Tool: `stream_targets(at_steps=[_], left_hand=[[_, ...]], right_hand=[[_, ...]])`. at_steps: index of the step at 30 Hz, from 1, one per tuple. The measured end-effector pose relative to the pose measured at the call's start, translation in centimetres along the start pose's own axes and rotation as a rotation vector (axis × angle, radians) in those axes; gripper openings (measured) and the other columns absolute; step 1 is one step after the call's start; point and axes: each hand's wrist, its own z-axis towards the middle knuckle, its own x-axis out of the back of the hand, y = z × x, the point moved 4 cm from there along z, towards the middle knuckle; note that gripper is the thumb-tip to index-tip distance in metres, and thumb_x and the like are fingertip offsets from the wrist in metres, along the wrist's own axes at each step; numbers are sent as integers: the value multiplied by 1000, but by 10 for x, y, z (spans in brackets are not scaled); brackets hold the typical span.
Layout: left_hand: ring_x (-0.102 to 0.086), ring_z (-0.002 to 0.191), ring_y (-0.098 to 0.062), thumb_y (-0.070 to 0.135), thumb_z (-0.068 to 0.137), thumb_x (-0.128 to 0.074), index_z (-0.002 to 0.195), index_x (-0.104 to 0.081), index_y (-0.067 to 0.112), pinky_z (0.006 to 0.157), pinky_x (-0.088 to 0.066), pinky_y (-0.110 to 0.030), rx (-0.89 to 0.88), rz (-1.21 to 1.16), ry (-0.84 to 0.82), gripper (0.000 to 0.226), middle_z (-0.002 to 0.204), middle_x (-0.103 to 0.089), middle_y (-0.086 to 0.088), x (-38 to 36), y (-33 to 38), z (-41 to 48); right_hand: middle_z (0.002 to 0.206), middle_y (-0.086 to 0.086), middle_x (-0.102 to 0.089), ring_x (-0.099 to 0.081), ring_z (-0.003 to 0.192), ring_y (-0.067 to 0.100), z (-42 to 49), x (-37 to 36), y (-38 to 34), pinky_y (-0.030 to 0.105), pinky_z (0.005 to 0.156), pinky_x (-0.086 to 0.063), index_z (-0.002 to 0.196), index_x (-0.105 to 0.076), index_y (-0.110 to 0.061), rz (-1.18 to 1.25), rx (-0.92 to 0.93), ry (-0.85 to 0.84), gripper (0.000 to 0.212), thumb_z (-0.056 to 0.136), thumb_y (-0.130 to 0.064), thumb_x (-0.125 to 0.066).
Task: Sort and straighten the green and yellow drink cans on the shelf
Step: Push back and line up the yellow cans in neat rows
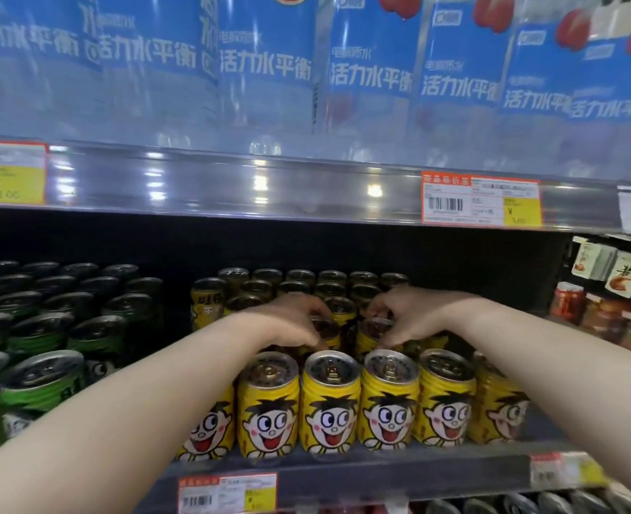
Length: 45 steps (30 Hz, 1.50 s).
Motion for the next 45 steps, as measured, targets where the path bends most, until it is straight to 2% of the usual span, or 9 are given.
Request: stream_targets(at_steps=[6,15,18,26,28,30,36,39,45], left_hand=[[-42,129,-15,37,78,-71,132,-47,31,95,-34,-22,27,-59,18,59,144,-42,5,3,-4,-10],[-57,111,-15,28,85,-64,121,-61,19,83,-37,-16,286,-48,370,37,123,-61,2,56,-72,-56],[-57,110,-17,32,84,-65,118,-62,16,88,-39,-19,313,5,405,38,123,-62,-2,75,-106,-68],[-52,121,-19,38,84,-63,123,-59,14,102,-36,-23,301,96,343,46,132,-56,-3,103,-170,-79],[-54,116,-19,52,76,-56,119,-61,17,101,-38,-25,285,118,325,55,128,-58,-3,110,-180,-79],[-54,113,-19,47,80,-59,116,-62,16,94,-38,-21,261,142,332,48,122,-60,-4,118,-182,-80],[-55,113,-17,27,82,-68,119,-62,10,89,-35,-14,169,74,375,41,125,-60,-7,119,-193,-71],[-55,115,-18,25,83,-68,123,-59,10,80,-32,-10,150,57,370,43,125,-60,-7,114,-194,-66],[-58,109,-19,25,82,-69,118,-62,11,92,-42,-23,139,27,351,39,120,-63,-8,109,-199,-65]], right_hand=[[140,-3,-45,-47,122,18,11,3,0,32,101,-43,137,-40,-27,-12,59,-53,74,73,-50,-70],[112,-4,-56,-54,103,13,45,15,-75,23,85,-44,115,-61,-20,104,331,167,33,86,-34,-64],[113,-1,-53,-52,109,17,65,18,-109,22,81,-39,119,-58,-18,67,390,179,35,88,-33,-60],[145,11,-35,-37,131,26,128,5,-185,33,102,-35,142,-33,-13,61,323,130,63,90,-36,-58],[147,14,-32,-35,134,28,145,1,-198,33,104,-33,142,-33,-10,23,301,141,68,88,-40,-59],[152,14,-25,-28,139,28,156,-4,-206,33,110,-29,145,-27,-10,-12,274,138,74,87,-44,-58],[123,8,-56,-55,111,23,169,-14,-217,32,92,-47,125,-52,-18,-25,272,146,55,80,-45,-66],[121,6,-54,-53,110,23,171,-13,-217,31,89,-45,126,-47,-21,31,267,151,61,75,-45,-71],[116,6,-48,-49,101,22,172,-13,-225,31,80,-44,110,-48,-20,-11,280,161,54,69,-42,-76]])
